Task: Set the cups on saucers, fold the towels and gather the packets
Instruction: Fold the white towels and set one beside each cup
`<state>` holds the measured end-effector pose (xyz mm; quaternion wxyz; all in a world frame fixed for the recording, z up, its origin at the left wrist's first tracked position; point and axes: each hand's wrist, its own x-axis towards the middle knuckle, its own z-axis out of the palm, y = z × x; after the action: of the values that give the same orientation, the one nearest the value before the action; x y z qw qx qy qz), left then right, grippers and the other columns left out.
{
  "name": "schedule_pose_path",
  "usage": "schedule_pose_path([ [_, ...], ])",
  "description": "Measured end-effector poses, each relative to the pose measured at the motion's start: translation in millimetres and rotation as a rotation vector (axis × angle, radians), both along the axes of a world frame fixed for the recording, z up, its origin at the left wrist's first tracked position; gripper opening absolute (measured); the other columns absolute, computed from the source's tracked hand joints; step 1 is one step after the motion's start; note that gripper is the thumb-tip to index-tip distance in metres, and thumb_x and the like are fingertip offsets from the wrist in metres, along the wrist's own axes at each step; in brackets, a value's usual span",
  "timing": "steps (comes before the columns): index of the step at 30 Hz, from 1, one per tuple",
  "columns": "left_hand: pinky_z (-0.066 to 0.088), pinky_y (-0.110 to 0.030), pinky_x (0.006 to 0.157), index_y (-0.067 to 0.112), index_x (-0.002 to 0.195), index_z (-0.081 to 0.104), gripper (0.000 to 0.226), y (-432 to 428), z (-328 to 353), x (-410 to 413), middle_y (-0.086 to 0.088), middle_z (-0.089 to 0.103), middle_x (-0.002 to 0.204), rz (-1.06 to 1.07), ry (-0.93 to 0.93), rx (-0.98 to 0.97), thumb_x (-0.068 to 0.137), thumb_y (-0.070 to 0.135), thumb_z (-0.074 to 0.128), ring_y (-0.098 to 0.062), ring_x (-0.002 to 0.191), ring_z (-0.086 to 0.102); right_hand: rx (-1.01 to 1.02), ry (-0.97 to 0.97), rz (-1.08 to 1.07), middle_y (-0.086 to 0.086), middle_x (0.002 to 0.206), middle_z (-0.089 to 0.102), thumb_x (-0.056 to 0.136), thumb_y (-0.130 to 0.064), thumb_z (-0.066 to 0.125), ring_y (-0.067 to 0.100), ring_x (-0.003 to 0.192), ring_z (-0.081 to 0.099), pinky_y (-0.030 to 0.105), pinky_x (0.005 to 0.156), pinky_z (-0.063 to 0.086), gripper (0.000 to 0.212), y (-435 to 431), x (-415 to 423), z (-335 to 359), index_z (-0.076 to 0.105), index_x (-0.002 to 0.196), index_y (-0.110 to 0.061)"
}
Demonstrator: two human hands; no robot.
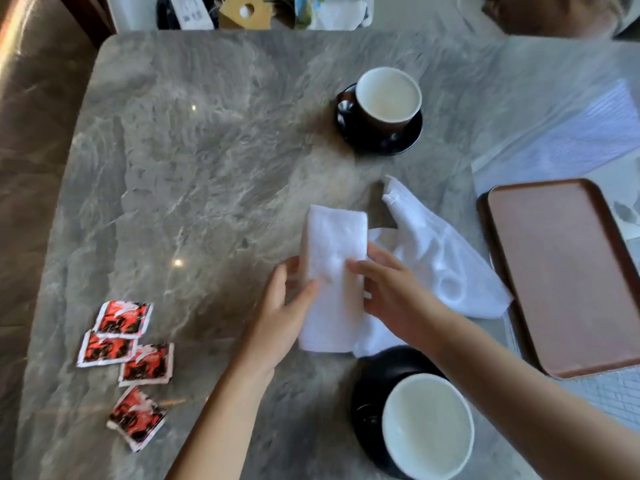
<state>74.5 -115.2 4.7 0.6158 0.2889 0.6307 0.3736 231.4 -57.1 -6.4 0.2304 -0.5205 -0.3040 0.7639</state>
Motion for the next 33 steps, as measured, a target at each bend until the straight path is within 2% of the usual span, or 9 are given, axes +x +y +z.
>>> schedule_pose_path([
  [3, 0.047, -0.005, 0.069, 0.023, 0.123, 0.052, 0.034, 32, 10, 31, 0.008, 0.065, 0.115, -0.054, -0.096, -0.005, 0.090, 0.024, 0.055, 0.004, 0.095, 0.062, 0.048, -0.011, -0.104, 0.010, 0.098, 0.063, 0.089, -0.017, 0.054, 0.024, 0.091, 0.062, 0.033, 0.078, 0.049, 0.017, 28, 30, 9, 0.059, 0.104, -0.013],
  [7, 0.050, -0.020, 0.082, 0.020, 0.114, 0.059, 0.028, 76, 12, 75, 0.002, 0.069, 0.110, -0.100, -0.088, 0.022, 0.087, 0.027, 0.060, -0.008, 0.102, 0.064, 0.090, -0.029, -0.188, 0.028, 0.117, 0.061, 0.083, -0.023, 0.054, 0.039, 0.106, 0.059, 0.052, 0.096, 0.043, 0.044, 61, 75, 19, 0.054, 0.120, 0.000],
  [11, 0.052, -0.022, 0.080, 0.019, 0.106, 0.062, 0.017, 121, 5, 116, -0.001, 0.071, 0.102, -0.146, -0.062, 0.116, 0.089, 0.023, 0.058, -0.010, 0.094, 0.067, 0.184, -0.042, -0.244, 0.017, 0.103, 0.070, 0.089, -0.017, 0.055, 0.028, 0.093, 0.067, 0.043, 0.083, 0.053, 0.027, 92, 113, 22, 0.061, 0.112, -0.005],
  [16, 0.051, -0.039, 0.092, 0.017, 0.108, 0.063, 0.036, 176, -5, 148, -0.008, 0.071, 0.108, -0.127, -0.005, 0.166, 0.076, 0.033, 0.062, -0.020, 0.101, 0.066, 0.272, -0.094, -0.291, 0.025, 0.119, 0.063, 0.082, -0.020, 0.061, 0.039, 0.108, 0.061, 0.050, 0.094, 0.046, 0.044, 143, 136, 12, 0.055, 0.122, -0.002],
  [21, 0.049, -0.037, 0.090, 0.010, 0.118, 0.055, 0.039, 222, -17, 168, -0.011, 0.066, 0.116, -0.052, 0.033, 0.174, 0.081, 0.021, 0.061, -0.023, 0.105, 0.062, 0.345, -0.190, -0.288, 0.006, 0.097, 0.067, 0.091, -0.008, 0.053, 0.014, 0.080, 0.065, 0.021, 0.063, 0.053, 0.028, 197, 144, -1, 0.056, 0.119, -0.005],
  [24, 0.049, -0.044, 0.094, 0.017, 0.110, 0.059, 0.040, 241, -27, 176, -0.005, 0.068, 0.111, -0.065, 0.093, 0.166, 0.073, 0.033, 0.053, -0.021, 0.104, 0.063, 0.420, -0.269, -0.301, 0.012, 0.108, 0.066, 0.079, -0.018, 0.058, 0.018, 0.091, 0.064, 0.029, 0.076, 0.053, 0.043, 225, 141, -13, 0.055, 0.120, -0.008],
  [27, 0.046, -0.045, 0.099, 0.020, 0.116, 0.055, 0.045, 253, -36, 186, -0.001, 0.066, 0.114, -0.051, 0.122, 0.154, 0.073, 0.032, 0.048, -0.018, 0.107, 0.061, 0.440, -0.364, -0.348, 0.013, 0.123, 0.060, 0.084, -0.014, 0.058, 0.022, 0.105, 0.059, 0.036, 0.091, 0.049, 0.047, 244, 139, -26, 0.045, 0.130, -0.016],
  [30, 0.040, -0.044, 0.106, 0.021, 0.129, 0.044, 0.056, 263, -41, 194, -0.001, 0.057, 0.129, -0.066, 0.129, 0.159, 0.074, 0.033, 0.046, -0.017, 0.119, 0.053, 0.509, -0.477, -0.333, 0.010, 0.127, 0.055, 0.090, -0.008, 0.053, 0.020, 0.107, 0.055, 0.033, 0.091, 0.046, 0.046, 258, 138, -39, 0.041, 0.132, -0.020],
  [33, 0.017, -0.037, 0.119, 0.017, 0.149, 0.014, 0.072, 264, -47, 199, -0.002, 0.020, 0.157, -0.140, 0.147, 0.186, 0.086, 0.030, 0.047, -0.012, 0.144, 0.018, 0.579, -0.550, -0.300, 0.013, 0.132, 0.051, 0.089, -0.009, 0.052, 0.029, 0.119, 0.052, 0.047, 0.101, 0.043, 0.047, 267, 138, -51, 0.041, 0.133, -0.021],
])
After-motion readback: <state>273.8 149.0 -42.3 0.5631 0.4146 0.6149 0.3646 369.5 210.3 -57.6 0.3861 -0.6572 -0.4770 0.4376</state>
